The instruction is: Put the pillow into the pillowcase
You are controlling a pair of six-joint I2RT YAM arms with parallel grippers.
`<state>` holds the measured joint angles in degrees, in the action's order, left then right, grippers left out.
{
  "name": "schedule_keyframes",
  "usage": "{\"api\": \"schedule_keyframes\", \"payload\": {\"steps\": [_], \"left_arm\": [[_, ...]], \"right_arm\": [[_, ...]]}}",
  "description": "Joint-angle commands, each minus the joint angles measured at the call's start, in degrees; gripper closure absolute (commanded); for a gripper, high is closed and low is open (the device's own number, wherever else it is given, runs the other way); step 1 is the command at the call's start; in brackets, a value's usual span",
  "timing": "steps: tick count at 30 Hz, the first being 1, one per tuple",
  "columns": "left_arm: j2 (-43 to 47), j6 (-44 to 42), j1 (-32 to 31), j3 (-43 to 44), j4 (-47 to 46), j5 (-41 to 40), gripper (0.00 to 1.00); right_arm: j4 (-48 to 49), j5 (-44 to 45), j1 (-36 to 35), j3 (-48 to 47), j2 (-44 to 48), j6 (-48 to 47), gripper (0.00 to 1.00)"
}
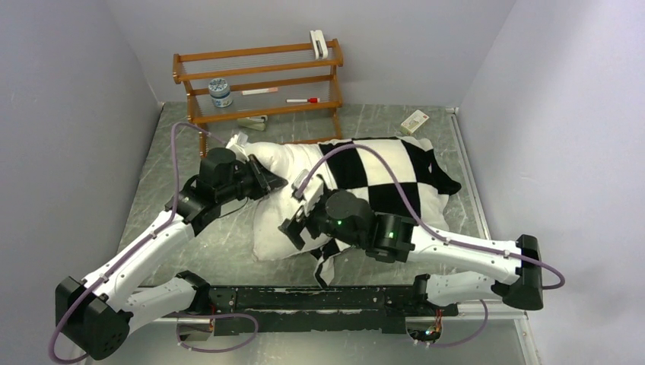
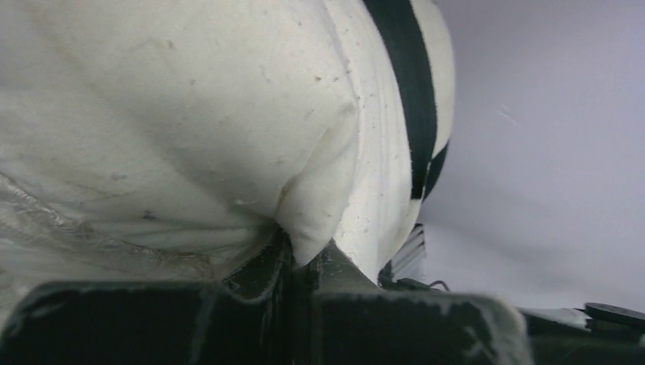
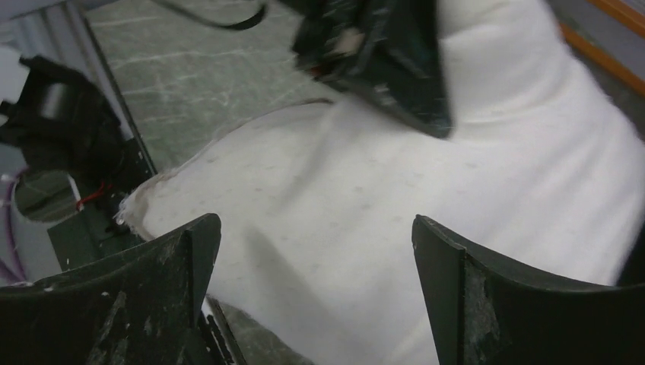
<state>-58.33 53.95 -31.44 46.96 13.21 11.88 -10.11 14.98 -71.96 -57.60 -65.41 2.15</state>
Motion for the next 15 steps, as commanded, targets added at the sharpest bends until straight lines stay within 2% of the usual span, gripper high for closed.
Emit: {"api": "schedule_keyframes", "payload": {"steps": [1, 6, 8, 9, 10, 11, 12, 13, 14, 15], "left_arm": [[0.96, 4.87, -1.25, 5.00, -6.77, 6.56, 0.95], [0.95, 6.89, -1.25, 5.50, -6.39, 7.02, 0.95], [0.98, 7.00, -1.25, 5.59, -6.51, 7.30, 0.95], [0.99, 6.62, -1.25, 5.94, -5.96, 7.22, 0.95], [1.13, 5.65, -1.25, 6.48, -5.04, 6.90, 0.95], [1.34, 4.54, -1.25, 7.27, -3.81, 6.26, 0.95], [1.56, 3.44, -1.25, 8.26, -2.22, 5.34, 0.93], [1.81, 1.96, -1.18, 9.90, -0.35, 4.31, 0.88], [2.12, 0.38, -1.12, 11.46, 1.62, 3.36, 0.79], [2.25, -1.80, -1.04, 13.44, 3.75, 2.89, 0.64]], "right_arm": [[5.64, 0.27, -4.53, 2.03, -3.55, -10.09, 0.00], [7.48, 11.37, -6.84, -0.01, -11.15, -17.11, 0.01], [8.74, 14.60, -7.00, -0.63, -12.84, -18.39, 0.09], [9.66, 15.53, -6.99, -0.62, -12.89, -18.13, 0.19], [11.64, 16.54, -6.95, -0.04, -12.25, -17.63, 0.56], [14.20, 17.85, -6.93, 0.93, -11.32, -17.14, 0.80], [15.98, 18.71, -6.83, 2.01, -10.05, -16.54, 0.96], [17.03, 19.66, -6.78, 2.90, -8.28, -15.77, 1.00], [17.69, 20.69, -6.54, 3.54, -7.03, -14.60, 1.00], [18.43, 21.15, -6.27, 4.60, -5.37, -13.38, 1.00]]}}
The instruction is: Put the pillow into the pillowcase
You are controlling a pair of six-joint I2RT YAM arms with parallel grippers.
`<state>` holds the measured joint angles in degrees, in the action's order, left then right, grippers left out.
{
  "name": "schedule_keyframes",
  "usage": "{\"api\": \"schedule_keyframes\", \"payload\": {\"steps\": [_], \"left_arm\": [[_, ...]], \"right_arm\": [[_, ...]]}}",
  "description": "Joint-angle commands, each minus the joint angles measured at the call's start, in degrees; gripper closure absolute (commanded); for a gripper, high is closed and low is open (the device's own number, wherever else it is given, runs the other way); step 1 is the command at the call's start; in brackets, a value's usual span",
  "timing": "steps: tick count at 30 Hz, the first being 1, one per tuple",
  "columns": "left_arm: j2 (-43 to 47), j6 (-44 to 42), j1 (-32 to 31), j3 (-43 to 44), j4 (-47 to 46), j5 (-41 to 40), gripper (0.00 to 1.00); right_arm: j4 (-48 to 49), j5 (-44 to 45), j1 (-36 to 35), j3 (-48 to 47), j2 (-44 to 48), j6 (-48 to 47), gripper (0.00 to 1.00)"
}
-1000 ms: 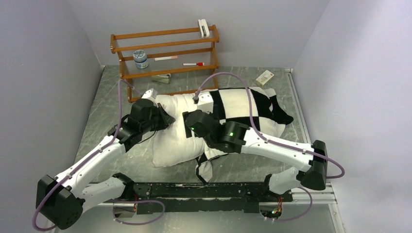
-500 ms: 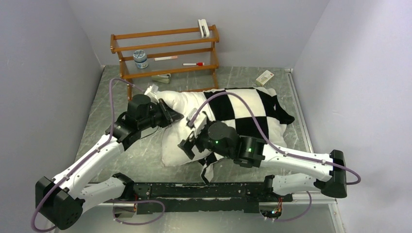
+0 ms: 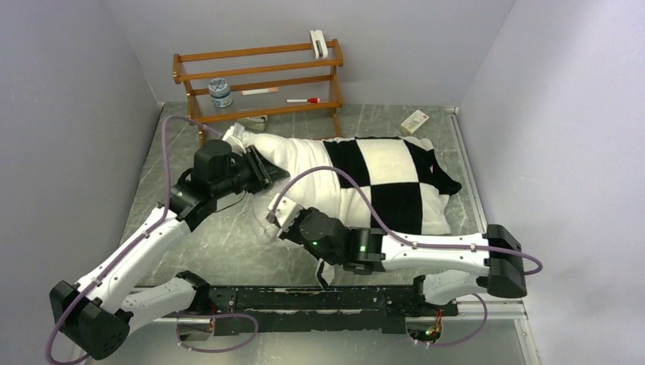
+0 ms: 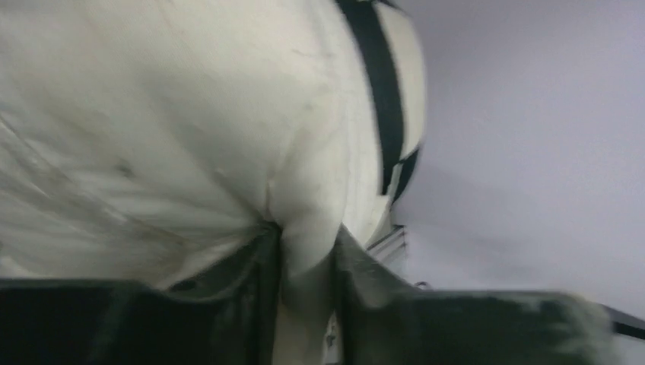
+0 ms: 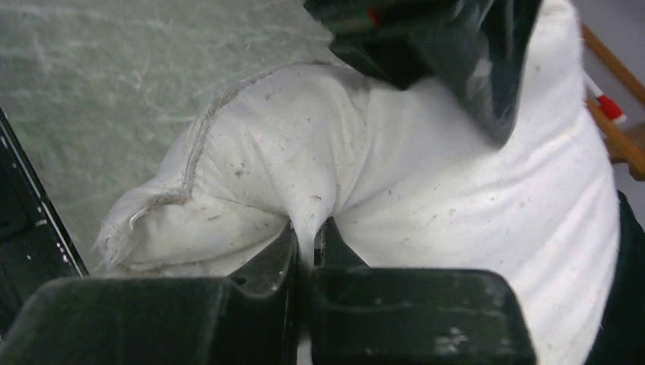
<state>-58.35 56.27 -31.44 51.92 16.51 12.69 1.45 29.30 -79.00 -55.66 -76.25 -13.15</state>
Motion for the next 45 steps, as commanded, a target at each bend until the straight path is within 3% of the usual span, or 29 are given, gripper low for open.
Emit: {"api": "schedule_keyframes", "payload": {"steps": [1, 4, 10, 16, 19, 22, 26, 30, 34, 36, 42, 45], "left_arm": [[2.35, -6.50, -0.93, 10.63, 2.90, 1.57, 0.53], [2.10, -11.74, -0.79, 17.24, 12.12, -3.15, 0.36], [5.43, -14.19, -0.63, 20.23, 23.47, -9.43, 0.23], [13.63, -11.44, -0.64, 18.40, 26.99, -10.04, 0.32], [17.56, -9.02, -0.62, 10.52, 27.27, -12.48, 0.45], [22.22, -3.07, -0.64, -0.56, 24.79, -14.96, 0.53], [26.84, 4.24, -0.63, -14.28, 15.01, -15.67, 0.49], [22.32, 8.87, -0.62, -22.92, 6.26, -13.42, 0.39], [15.22, 15.88, -1.41, -28.76, -4.14, -7.66, 0.28], [13.39, 19.53, -3.21, -30.76, -7.69, -8.45, 0.25], [8.35, 35.34, -10.45, -36.16, -17.39, -13.52, 0.27], [3.65, 38.94, -15.10, -35.70, -20.20, -19.94, 0.28]], "right_arm": [[8.02, 6.70, 1.32, 3.73, 7.33, 3.49, 1.00], [13.46, 4.92, 2.88, 7.27, 12.37, 7.33, 1.00], [20.91, 10.12, 4.45, 10.05, 16.08, 9.63, 1.00], [21.56, 11.95, 8.02, 9.86, 16.46, 15.22, 1.00], [23.79, 12.62, 8.81, 10.86, 17.71, 16.68, 1.00], [23.68, 12.80, 9.53, 10.50, 18.14, 18.33, 1.00], [23.55, 13.74, 9.67, 10.08, 18.00, 19.70, 1.00], [23.84, 13.83, 9.78, 9.56, 18.39, 19.66, 1.00], [24.06, 13.70, 9.92, 9.14, 18.50, 19.48, 1.00], [24.49, 13.44, 9.99, 9.10, 18.30, 19.55, 1.00], [25.98, 12.70, 10.01, 9.45, 18.33, 20.02, 1.00], [26.11, 12.44, 10.01, 9.57, 18.49, 20.19, 1.00]]}}
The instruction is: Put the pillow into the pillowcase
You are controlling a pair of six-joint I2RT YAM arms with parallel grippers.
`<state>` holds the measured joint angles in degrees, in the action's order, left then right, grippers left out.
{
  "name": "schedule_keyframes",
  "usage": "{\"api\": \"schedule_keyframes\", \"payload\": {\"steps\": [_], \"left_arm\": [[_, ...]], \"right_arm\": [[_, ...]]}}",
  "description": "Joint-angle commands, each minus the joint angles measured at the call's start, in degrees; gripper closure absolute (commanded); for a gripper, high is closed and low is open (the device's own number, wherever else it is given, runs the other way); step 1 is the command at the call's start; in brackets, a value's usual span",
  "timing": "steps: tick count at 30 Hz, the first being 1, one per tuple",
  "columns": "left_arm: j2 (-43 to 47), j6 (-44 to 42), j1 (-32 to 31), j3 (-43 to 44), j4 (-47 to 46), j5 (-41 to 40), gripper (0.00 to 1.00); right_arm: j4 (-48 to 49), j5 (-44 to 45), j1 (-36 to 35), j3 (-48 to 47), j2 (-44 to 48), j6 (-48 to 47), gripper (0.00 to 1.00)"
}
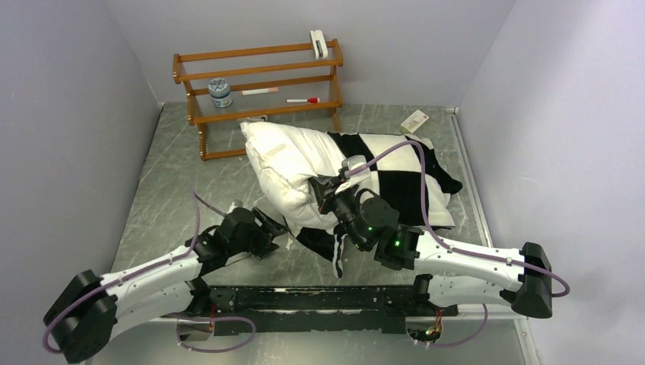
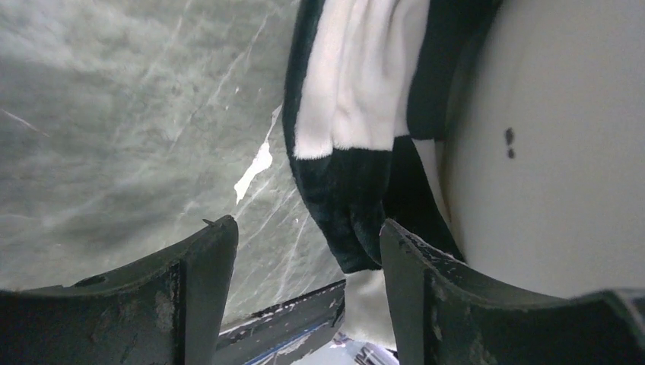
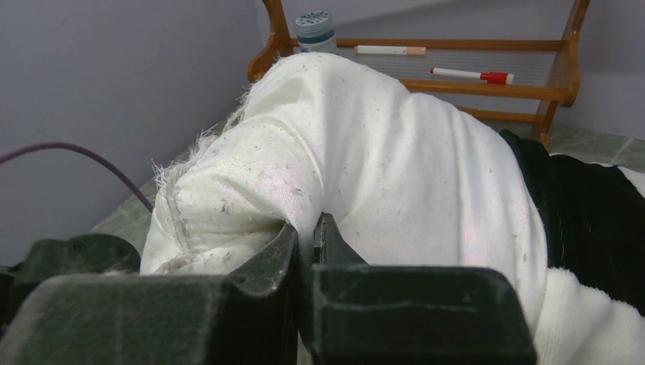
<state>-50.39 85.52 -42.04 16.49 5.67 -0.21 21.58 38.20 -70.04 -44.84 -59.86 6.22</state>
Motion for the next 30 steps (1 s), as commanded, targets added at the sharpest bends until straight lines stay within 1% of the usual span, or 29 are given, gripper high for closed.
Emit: {"api": "schedule_keyframes", "payload": {"steps": [1, 4, 6, 12, 15, 18, 22, 23, 24, 25, 27, 28, 29, 30], "left_arm": [[-6.35, 10.62, -5.56, 0.29, -10.32, -8.13, 0.28], [-13.05, 12.86, -7.19, 1.44, -14.26, -8.41, 0.28], [-16.37, 13.88, -7.86, 2.36, -15.22, -8.76, 0.26], [-22.44, 14.20, -9.08, 4.35, -17.90, -11.84, 0.22], [-26.40, 15.67, -9.55, 4.50, -21.72, -11.30, 0.22], [-30.48, 16.77, -10.59, 6.15, -22.83, -10.88, 0.21], [-35.71, 18.14, -12.02, 8.31, -24.62, -12.32, 0.23], [-36.78, 18.59, -12.13, 8.41, -25.52, -12.62, 0.26], [-37.71, 19.01, -12.26, 7.99, -27.38, -13.16, 0.33], [-38.13, 19.55, -12.23, 6.87, -29.20, -13.84, 0.46], [-36.66, 19.72, -12.20, 4.67, -31.74, -16.40, 0.82], [-34.52, 19.08, -12.21, 3.71, -31.63, -18.12, 0.93], [-31.33, 18.10, -12.19, 3.06, -29.98, -19.90, 0.95], [-27.81, 16.29, -12.19, 2.71, -27.79, -21.96, 0.95]], "right_arm": [[6.26, 3.55, 1.07, -0.99, 2.27, 0.89, 1.00], [6.50, 3.47, 1.13, -0.46, 3.04, 0.97, 1.00], [6.33, 3.46, 1.14, -0.37, 3.24, 0.98, 1.00], [6.45, 3.26, 1.18, 0.13, 4.48, 0.48, 1.00], [5.97, 2.85, 1.18, 0.15, 4.87, 0.92, 1.00], [6.11, 2.94, 1.15, 0.48, 5.13, 1.39, 1.00], [6.28, 3.10, 1.14, 0.87, 5.27, 1.97, 1.00], [6.34, 3.09, 1.13, 0.97, 5.27, 2.25, 1.00], [6.36, 3.03, 1.16, 1.06, 5.28, 2.53, 1.00], [6.24, 3.03, 1.14, 1.15, 5.28, 2.80, 1.00], [5.51, 3.17, 1.16, 1.08, 5.36, 3.11, 1.00], [4.71, 3.29, 1.16, 0.88, 5.41, 3.27, 1.00], [3.77, 3.55, 1.18, 0.82, 5.49, 3.27, 1.00], [2.94, 3.82, 1.14, 0.87, 5.68, 3.27, 1.00]]}}
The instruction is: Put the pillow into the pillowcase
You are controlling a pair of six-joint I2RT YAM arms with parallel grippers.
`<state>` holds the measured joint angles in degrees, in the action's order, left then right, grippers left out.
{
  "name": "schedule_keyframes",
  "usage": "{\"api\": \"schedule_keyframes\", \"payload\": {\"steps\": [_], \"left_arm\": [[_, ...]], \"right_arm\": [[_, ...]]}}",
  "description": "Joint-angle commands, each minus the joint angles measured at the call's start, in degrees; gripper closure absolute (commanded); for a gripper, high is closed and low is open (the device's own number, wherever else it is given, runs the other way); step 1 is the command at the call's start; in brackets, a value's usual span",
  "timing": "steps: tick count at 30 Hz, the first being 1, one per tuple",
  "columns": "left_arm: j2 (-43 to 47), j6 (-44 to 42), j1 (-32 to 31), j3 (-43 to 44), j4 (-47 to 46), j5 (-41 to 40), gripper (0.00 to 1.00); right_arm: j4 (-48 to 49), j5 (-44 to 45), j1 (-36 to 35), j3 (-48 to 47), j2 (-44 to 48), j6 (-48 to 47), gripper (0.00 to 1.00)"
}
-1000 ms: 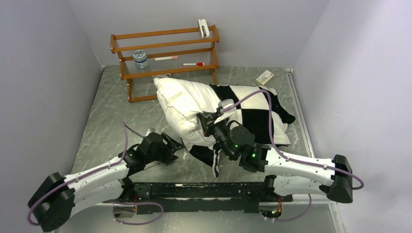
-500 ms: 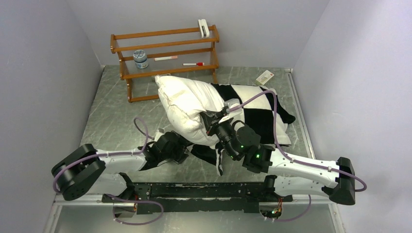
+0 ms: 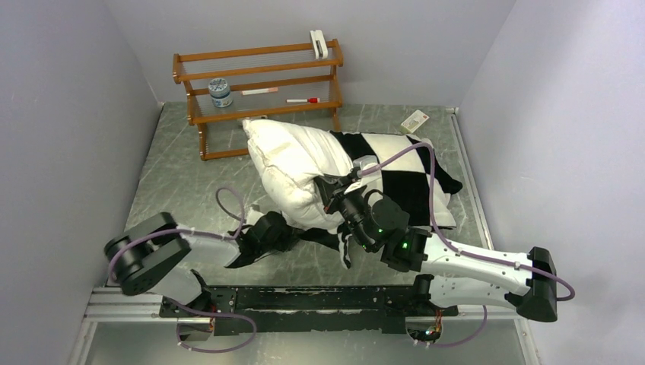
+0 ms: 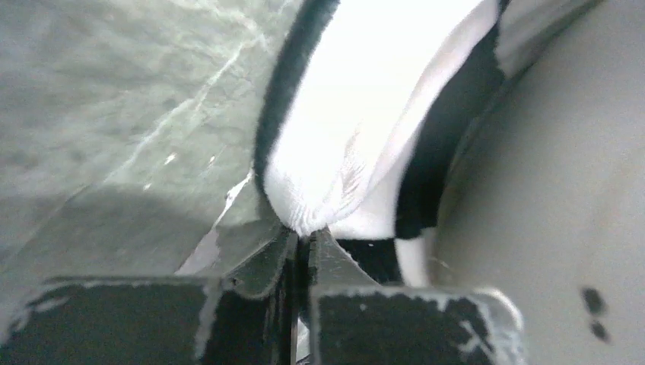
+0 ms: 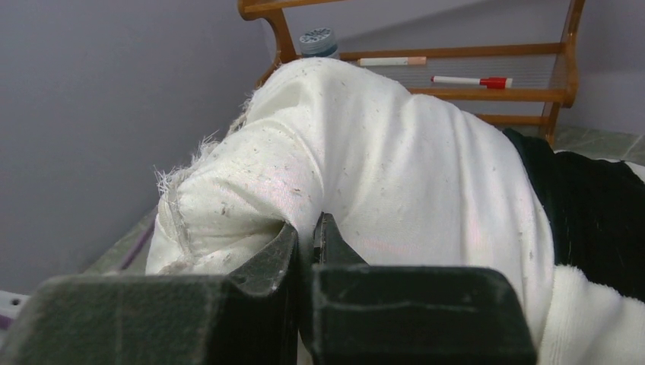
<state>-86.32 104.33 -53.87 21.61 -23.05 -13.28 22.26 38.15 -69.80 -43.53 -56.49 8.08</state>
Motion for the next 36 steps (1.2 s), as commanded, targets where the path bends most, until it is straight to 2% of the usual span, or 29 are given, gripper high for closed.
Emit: {"api": "schedule_keyframes", "payload": {"steps": [1, 3, 6, 10, 12, 17, 20, 23, 25, 29, 31, 33, 36], "left_arm": [[12.81, -4.59, -0.36, -2.52, 3.16, -11.14, 0.95], [22.32, -11.23, -0.33, -1.21, 10.33, -16.09, 0.95], [34.26, -23.46, -0.23, 5.22, 20.72, -22.41, 0.95], [40.55, -36.26, -0.21, 11.99, 26.79, -24.32, 0.95], [42.26, -40.90, -0.21, 12.73, 25.22, -23.22, 0.95], [42.67, -53.15, -0.14, 14.77, 19.15, -18.15, 0.95], [41.96, -58.82, -0.16, 16.69, 19.10, -16.04, 0.95], [41.61, -63.70, -0.16, 17.12, 17.36, -14.42, 0.95], [41.62, -65.99, -0.14, 17.09, 15.72, -13.62, 0.95], [42.22, -70.59, -0.13, 16.24, 11.42, -11.51, 0.95], [42.45, -72.25, -0.16, 15.93, 10.06, -10.77, 0.95], [42.64, -73.41, -0.13, 15.72, 9.09, -9.83, 0.95], [42.87, -74.43, -0.16, 15.00, 6.93, -8.17, 0.95]], "right_arm": [[1.09, 4.08, 0.89, -0.35, 2.53, 1.66, 1.00], [-1.68, 4.38, 0.99, 0.35, 3.40, 2.56, 1.00], [-6.40, 4.57, 1.04, 1.90, 5.24, 5.01, 1.00], [-14.23, 2.98, 1.07, 2.53, 7.26, 7.20, 1.00], [-18.92, 1.15, 1.03, 1.22, 7.67, 7.58, 0.96], [-35.22, -3.01, 1.12, -8.06, 7.89, 9.77, 0.72], [-45.46, -0.50, 1.15, -18.21, 7.46, 16.46, 0.59], [-49.52, 0.83, 1.11, -25.46, 7.12, 18.77, 0.49], [-51.40, 3.15, 1.15, -29.43, 5.93, 18.22, 0.47], [-58.52, 13.86, 1.69, -36.40, 0.45, 14.98, 0.45], [-61.05, 15.36, 3.88, -39.66, -2.53, 13.81, 0.45], [-61.77, 12.23, 9.20, -41.42, -5.34, 12.35, 0.46], [-64.03, 0.53, 20.43, -43.72, -9.58, 11.26, 0.50]]}}
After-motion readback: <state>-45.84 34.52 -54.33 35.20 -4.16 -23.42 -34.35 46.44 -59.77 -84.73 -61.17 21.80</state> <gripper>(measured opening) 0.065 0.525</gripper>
